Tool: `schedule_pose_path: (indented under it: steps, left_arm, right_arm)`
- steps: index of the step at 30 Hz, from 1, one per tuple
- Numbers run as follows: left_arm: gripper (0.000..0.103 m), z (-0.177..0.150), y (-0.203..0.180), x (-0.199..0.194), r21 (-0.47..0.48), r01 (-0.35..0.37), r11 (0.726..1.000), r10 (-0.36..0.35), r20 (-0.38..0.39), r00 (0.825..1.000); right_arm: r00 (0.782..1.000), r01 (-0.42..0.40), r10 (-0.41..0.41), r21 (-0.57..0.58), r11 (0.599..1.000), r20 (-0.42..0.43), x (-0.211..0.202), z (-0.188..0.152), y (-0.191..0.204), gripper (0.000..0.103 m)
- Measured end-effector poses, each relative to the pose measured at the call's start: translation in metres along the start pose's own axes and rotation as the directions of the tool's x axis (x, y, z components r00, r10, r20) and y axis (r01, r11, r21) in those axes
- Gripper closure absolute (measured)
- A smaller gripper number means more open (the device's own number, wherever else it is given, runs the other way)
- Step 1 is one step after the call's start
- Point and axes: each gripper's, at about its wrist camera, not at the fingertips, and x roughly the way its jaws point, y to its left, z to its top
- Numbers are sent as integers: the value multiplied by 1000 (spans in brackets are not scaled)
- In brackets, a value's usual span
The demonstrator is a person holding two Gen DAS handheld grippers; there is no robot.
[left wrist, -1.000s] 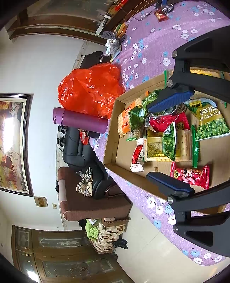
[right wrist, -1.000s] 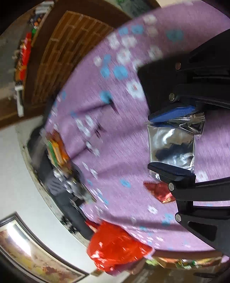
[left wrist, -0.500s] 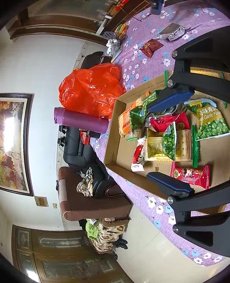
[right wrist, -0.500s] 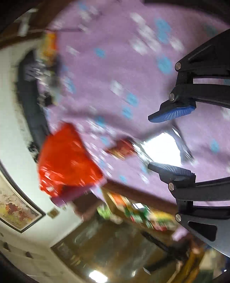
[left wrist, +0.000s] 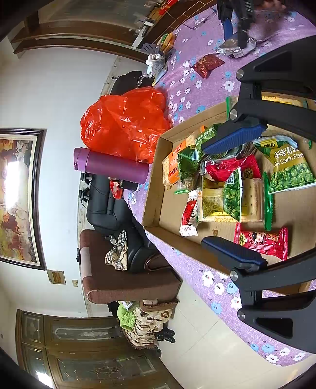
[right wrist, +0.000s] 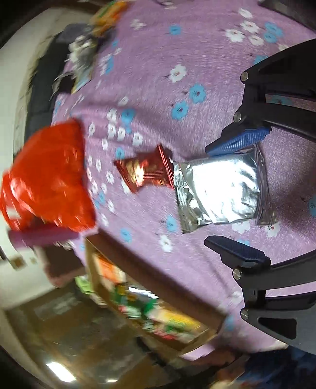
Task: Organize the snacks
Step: 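Grasp the silver foil bag with the right tool while the left tool grasps the dark red packet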
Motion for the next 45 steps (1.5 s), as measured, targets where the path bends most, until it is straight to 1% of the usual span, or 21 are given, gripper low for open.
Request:
schedule_pose_path:
  steps: [4, 6, 8, 10, 13, 16, 18, 20, 21, 22, 24, 27, 28, 30, 32, 35, 39, 40, 41, 43, 45]
  left_arm:
    - [33, -1, 0, -1, 1, -2, 1000, 2, -1, 1000]
    - [33, -1, 0, -1, 2, -1, 1000, 1, -1, 1000]
    - [32, -1, 0, 0, 3, -1, 1000, 1, -2, 1000]
    - [32, -1, -1, -1, 6, -1, 1000, 1, -3, 1000]
    - [32, -2, -4, -1, 20, -13, 1000, 14, -8, 1000]
    - [33, 2, -17, -13, 52, -21, 998, 22, -4, 1000]
    - [33, 11, -33, -29, 68, 24, 997, -25, 14, 1000]
    - [33, 21, -62, -37, 102, 111, 989, -108, -35, 994]
    - [33, 24, -72, -37, 108, 142, 984, -136, -57, 989]
    - [33, 27, -91, -35, 115, 200, 973, -188, -107, 976]
    - [33, 29, -118, -25, 120, 257, 959, -233, -184, 955]
    - [33, 30, -165, 13, 55, 300, 952, -264, -344, 901]
    - [33, 29, -176, 28, 9, 310, 951, -283, -381, 880]
    - [36, 26, -190, 53, -70, 298, 952, -298, -429, 853]
    - [53, 24, -206, 81, -144, 289, 946, -323, -474, 819]
    - [56, 22, -226, 107, -181, 268, 946, -323, -519, 791]
    - [56, 13, -243, 124, -174, 240, 955, -296, -544, 785]
    - [56, 15, -248, 128, -159, 233, 959, -282, -544, 790]
    - [56, 13, -253, 131, -127, 216, 968, -250, -536, 806]
    - [57, 9, -257, 137, -108, 209, 972, -234, -535, 812]
    - [61, 5, -257, 145, -104, 221, 970, -241, -549, 801]
  right_arm:
    - [992, 124, -127, -118, 985, -13, 9, -7, 18, 29]
    - [992, 126, -128, -112, 986, -10, 10, -8, 14, 39]
    - [995, 98, -99, -78, 992, 0, 6, -10, 5, 39]
    - [998, 67, -67, -20, 998, 22, -1, -7, -6, 39]
    - [992, -11, -5, 124, 992, 129, -27, 5, -30, 39]
    - [965, 6, -75, 265, 964, 250, -53, 16, -61, 39]
    - [948, 17, -116, 316, 949, 297, -61, 17, -76, 39]
    - [937, -9, -118, 359, 933, 330, -61, 11, -89, 39]
    - [933, -20, -116, 371, 928, 340, -61, 8, -94, 39]
    - [935, -25, -115, 385, 923, 337, -59, 4, -100, 39]
    - [937, -38, -109, 406, 913, 332, -60, -2, -109, 40]
    - [929, -57, -107, 425, 904, 354, -68, -8, -115, 39]
    - [925, -47, -120, 424, 904, 360, -71, -11, -115, 39]
    - [922, -31, -139, 429, 903, 360, -70, -13, -117, 40]
    - [923, -47, -129, 438, 898, 362, -70, -15, -119, 40]
    - [921, -65, -122, 454, 889, 370, -72, -16, -123, 39]
    - [917, -69, -121, 451, 890, 379, -76, -16, -122, 39]
    - [916, -70, -120, 449, 891, 382, -76, -16, -121, 39]
    - [916, -71, -120, 448, 891, 383, -76, -16, -121, 39]
    - [917, -69, -119, 446, 892, 381, -75, -16, -121, 39]
    - [918, -67, -120, 445, 893, 379, -74, -16, -120, 39]
